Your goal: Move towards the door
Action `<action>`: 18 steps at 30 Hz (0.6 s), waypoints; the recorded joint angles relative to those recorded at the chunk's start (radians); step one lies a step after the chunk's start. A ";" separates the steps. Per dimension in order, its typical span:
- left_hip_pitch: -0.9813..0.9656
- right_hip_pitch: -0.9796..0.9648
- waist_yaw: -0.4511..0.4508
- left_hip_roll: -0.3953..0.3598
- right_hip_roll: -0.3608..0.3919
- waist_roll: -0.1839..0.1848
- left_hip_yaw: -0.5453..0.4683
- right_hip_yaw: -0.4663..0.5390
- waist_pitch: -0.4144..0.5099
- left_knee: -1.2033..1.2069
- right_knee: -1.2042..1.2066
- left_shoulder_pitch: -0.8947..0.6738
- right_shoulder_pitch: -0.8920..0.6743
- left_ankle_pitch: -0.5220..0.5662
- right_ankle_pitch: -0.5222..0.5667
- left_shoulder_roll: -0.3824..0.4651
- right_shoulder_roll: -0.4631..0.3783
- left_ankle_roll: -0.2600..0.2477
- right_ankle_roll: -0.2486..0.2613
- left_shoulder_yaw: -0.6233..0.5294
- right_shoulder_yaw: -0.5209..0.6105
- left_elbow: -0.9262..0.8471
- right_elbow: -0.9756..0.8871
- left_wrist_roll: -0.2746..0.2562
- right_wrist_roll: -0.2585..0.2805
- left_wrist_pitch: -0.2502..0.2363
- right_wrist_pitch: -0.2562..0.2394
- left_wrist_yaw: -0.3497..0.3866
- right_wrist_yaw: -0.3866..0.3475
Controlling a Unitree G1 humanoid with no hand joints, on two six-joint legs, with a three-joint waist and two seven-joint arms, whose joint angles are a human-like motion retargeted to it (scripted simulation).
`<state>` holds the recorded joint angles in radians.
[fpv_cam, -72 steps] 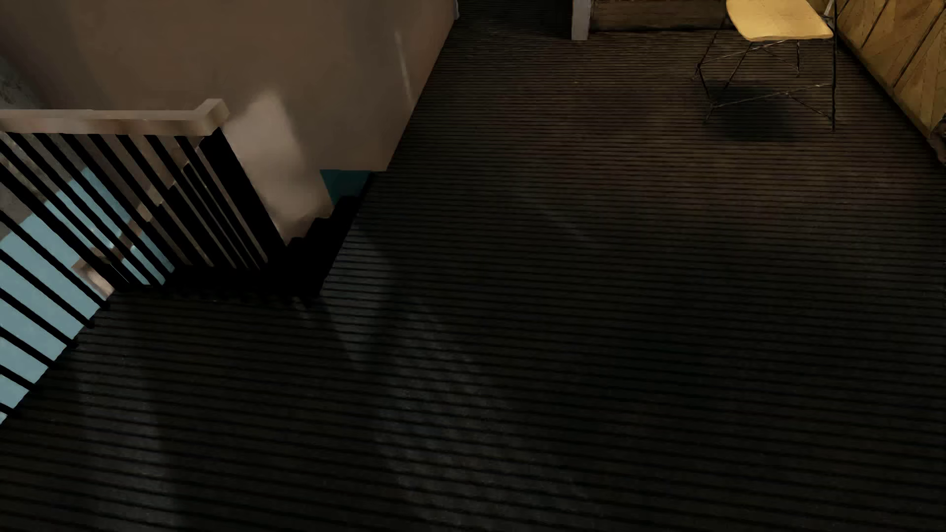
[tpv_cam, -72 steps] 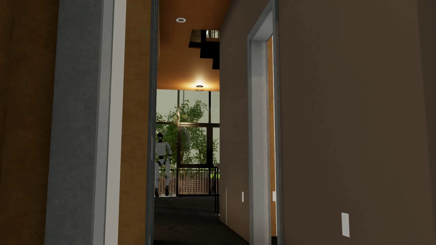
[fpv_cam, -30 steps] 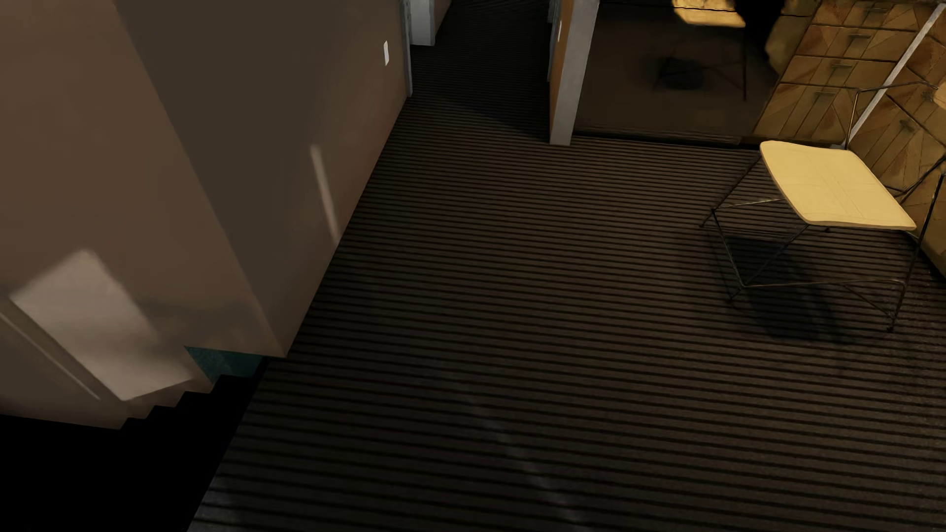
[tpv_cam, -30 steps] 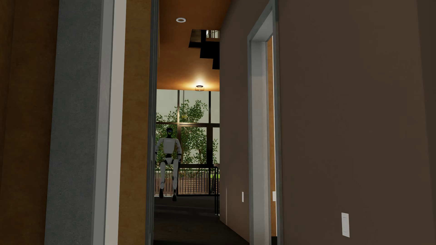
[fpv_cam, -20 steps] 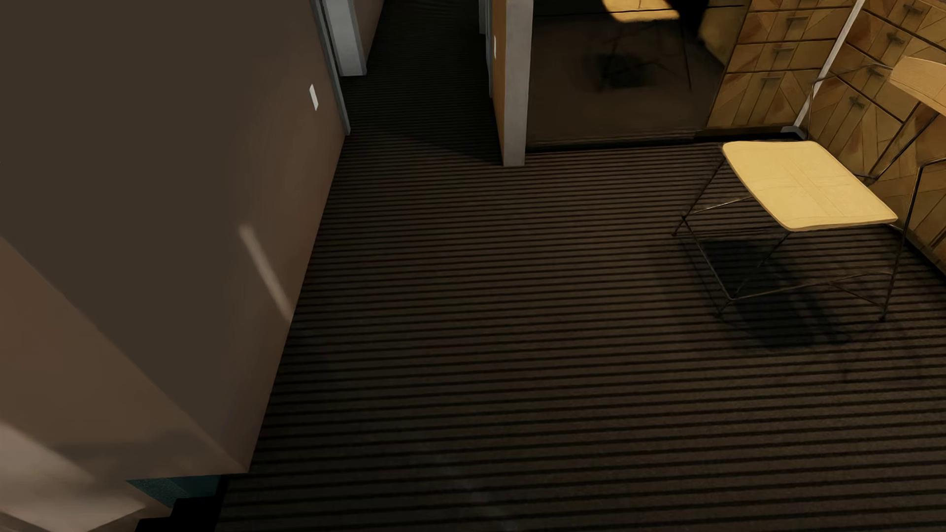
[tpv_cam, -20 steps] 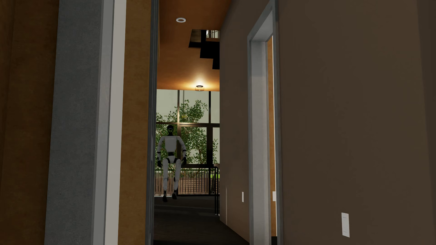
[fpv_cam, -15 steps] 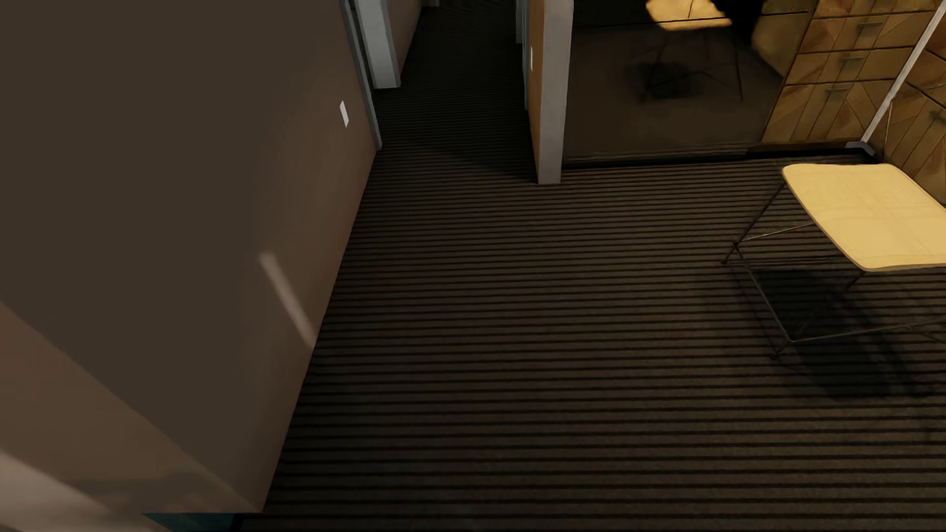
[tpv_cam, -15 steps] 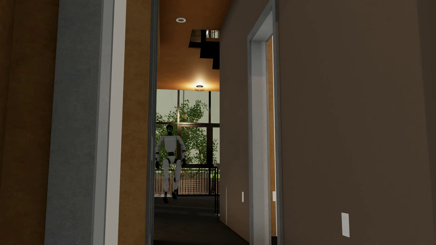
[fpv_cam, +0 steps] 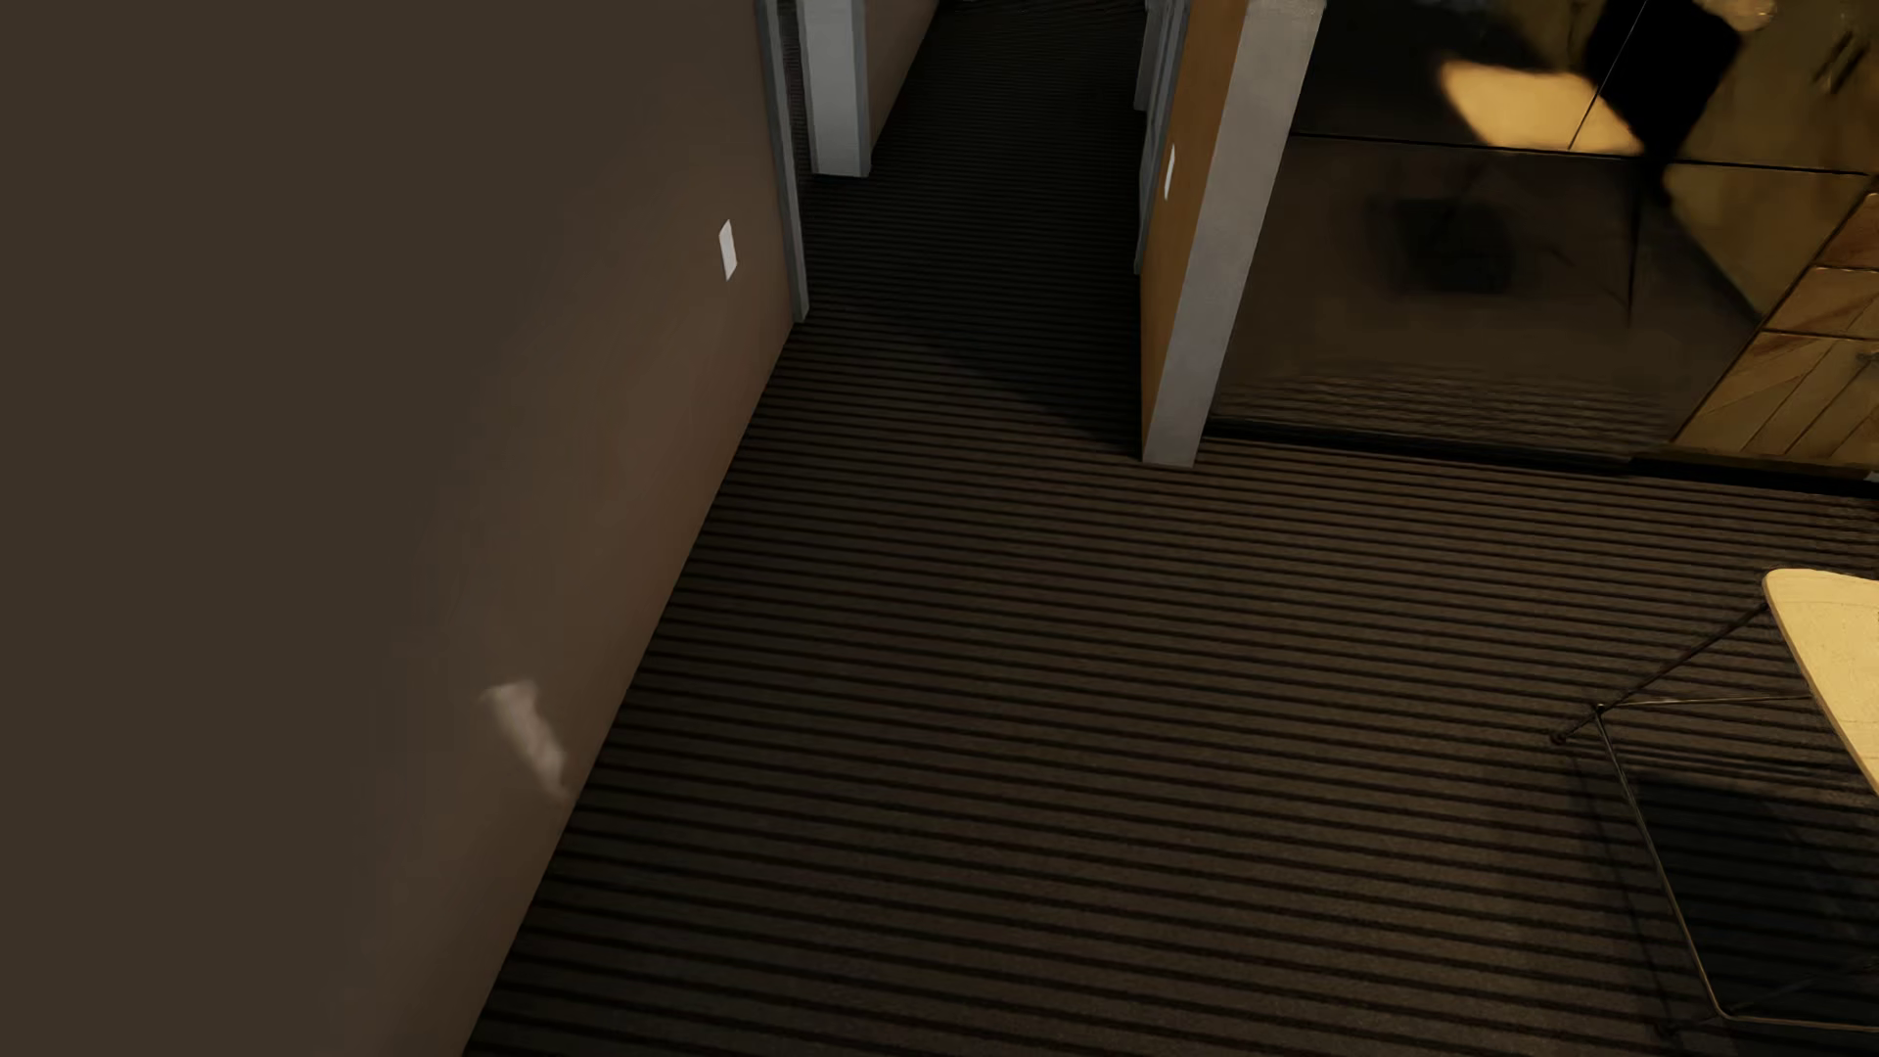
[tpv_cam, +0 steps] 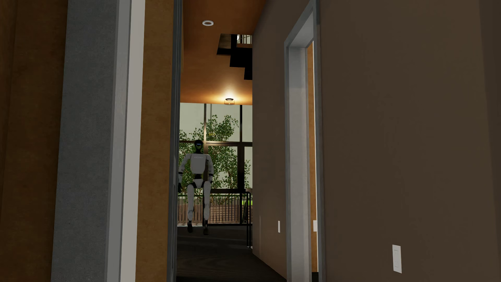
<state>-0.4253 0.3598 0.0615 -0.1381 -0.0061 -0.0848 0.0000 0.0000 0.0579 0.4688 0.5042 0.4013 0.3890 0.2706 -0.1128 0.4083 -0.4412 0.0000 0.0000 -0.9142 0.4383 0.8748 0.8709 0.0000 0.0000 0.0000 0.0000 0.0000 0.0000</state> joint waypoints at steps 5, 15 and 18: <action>0.209 -0.459 -0.113 -0.058 -0.154 -0.034 0.000 0.000 -0.020 0.022 0.773 -0.127 0.075 -0.144 0.235 0.054 0.028 0.000 0.000 0.169 0.404 -0.013 0.216 0.000 0.000 0.000 0.000 0.000 0.000; 0.828 -0.647 -0.223 0.025 -0.069 0.029 0.000 0.000 0.099 -0.065 0.041 -0.190 -0.006 -0.515 0.205 0.082 -0.001 0.000 0.000 0.368 0.271 -0.187 0.119 0.000 0.000 0.000 0.000 0.000 0.000; 0.792 -0.596 -0.244 0.095 -0.036 0.059 0.000 0.000 0.043 0.039 0.127 -0.063 -0.032 -0.176 0.177 0.030 -0.008 0.000 0.000 0.157 0.143 -0.044 0.076 0.000 0.000 0.000 0.000 0.000 0.000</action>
<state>0.3665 -0.2359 -0.1830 -0.0432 -0.0423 -0.0262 0.0000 0.0000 0.1004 0.5076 0.6313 0.3379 0.3572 0.0942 0.0639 0.4384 -0.4494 0.0000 0.0000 -0.7568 0.5813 0.8310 0.9471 0.0000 0.0000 0.0000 0.0000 0.0000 0.0000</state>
